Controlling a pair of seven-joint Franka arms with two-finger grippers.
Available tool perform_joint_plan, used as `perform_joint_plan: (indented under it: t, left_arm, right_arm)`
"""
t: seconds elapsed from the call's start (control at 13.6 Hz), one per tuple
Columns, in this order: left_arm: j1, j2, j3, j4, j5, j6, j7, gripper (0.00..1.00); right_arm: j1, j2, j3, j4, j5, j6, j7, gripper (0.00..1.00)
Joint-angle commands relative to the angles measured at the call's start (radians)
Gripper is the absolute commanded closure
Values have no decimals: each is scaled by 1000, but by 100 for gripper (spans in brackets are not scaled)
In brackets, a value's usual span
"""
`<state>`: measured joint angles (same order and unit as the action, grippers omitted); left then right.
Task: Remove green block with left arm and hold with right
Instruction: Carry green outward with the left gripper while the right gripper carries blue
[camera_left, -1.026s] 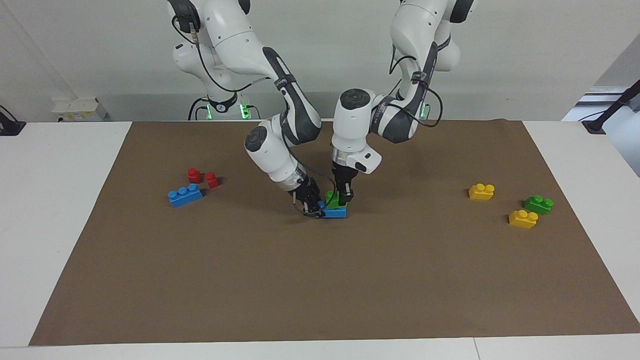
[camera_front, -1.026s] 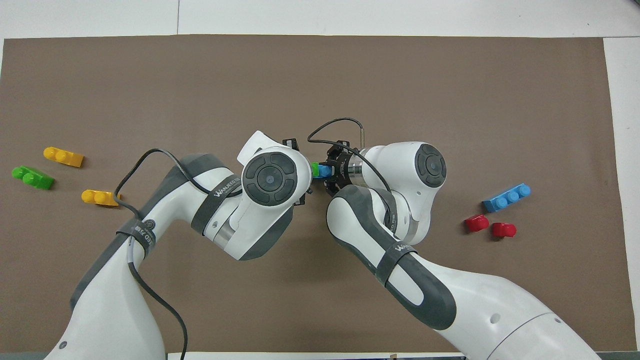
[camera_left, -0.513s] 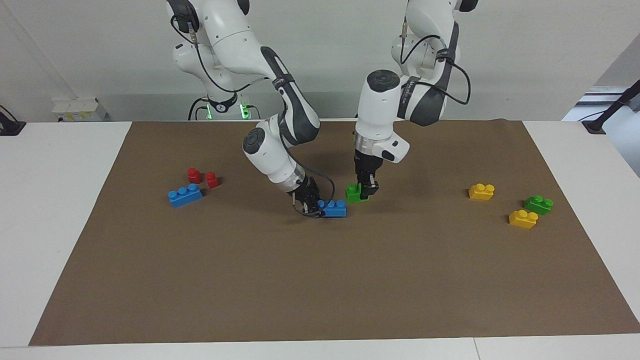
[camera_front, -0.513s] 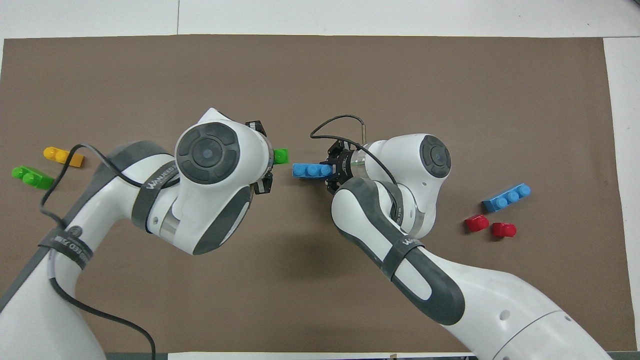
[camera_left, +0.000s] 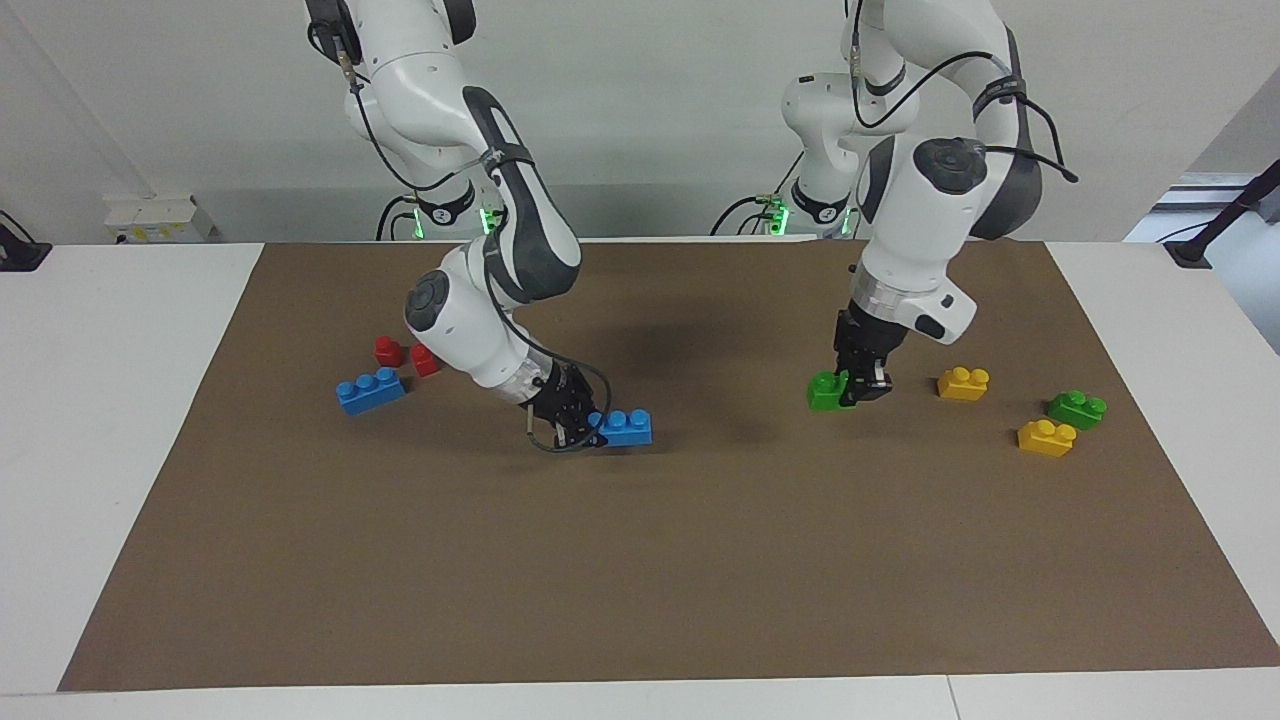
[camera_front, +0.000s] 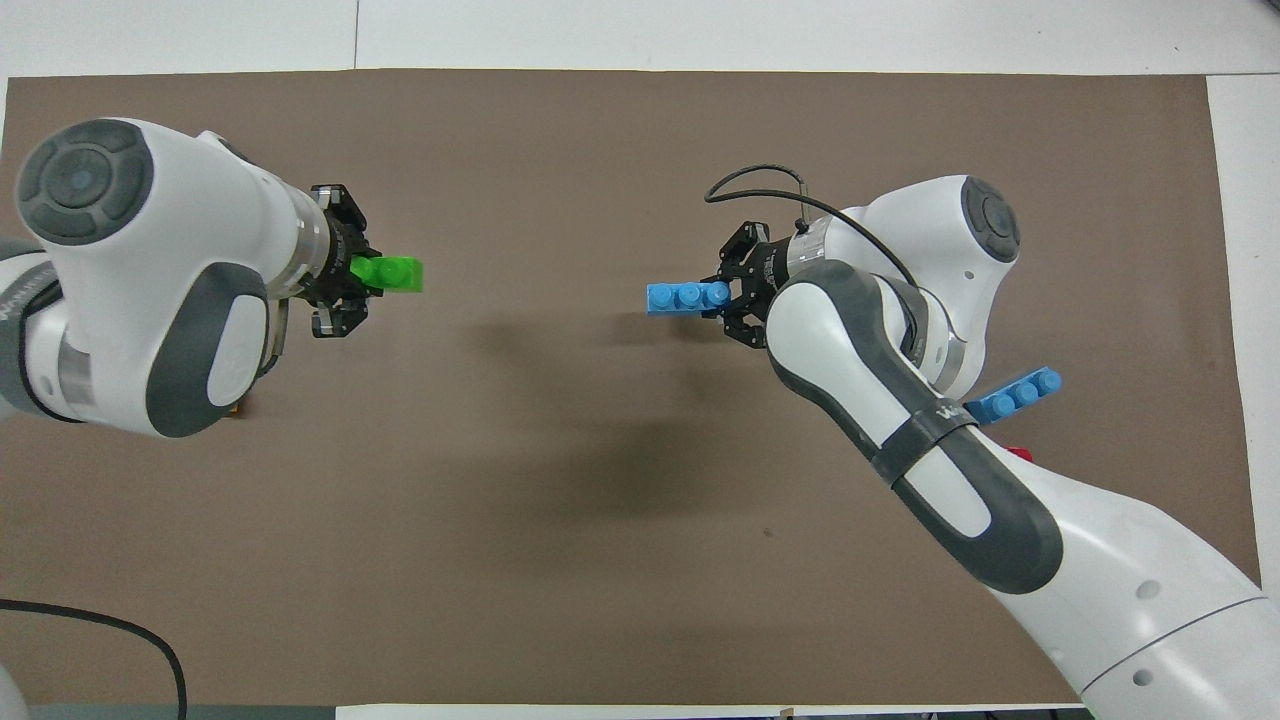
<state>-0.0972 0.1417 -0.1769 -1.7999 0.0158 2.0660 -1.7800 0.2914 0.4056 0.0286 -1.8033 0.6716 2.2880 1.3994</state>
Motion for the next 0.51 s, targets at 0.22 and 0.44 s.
perform_joint_plan:
  t: [0.22, 0.44]
  left_arm:
    - [196, 24, -6, 53, -48, -29, 353, 100]
    - [276, 38, -4, 50, -82, 12, 560, 100]
  right_arm:
    - [-236, -30, 7, 5, -118, -234, -311, 100]
    - [-356, -37, 7, 4, -121, -324, -451, 100]
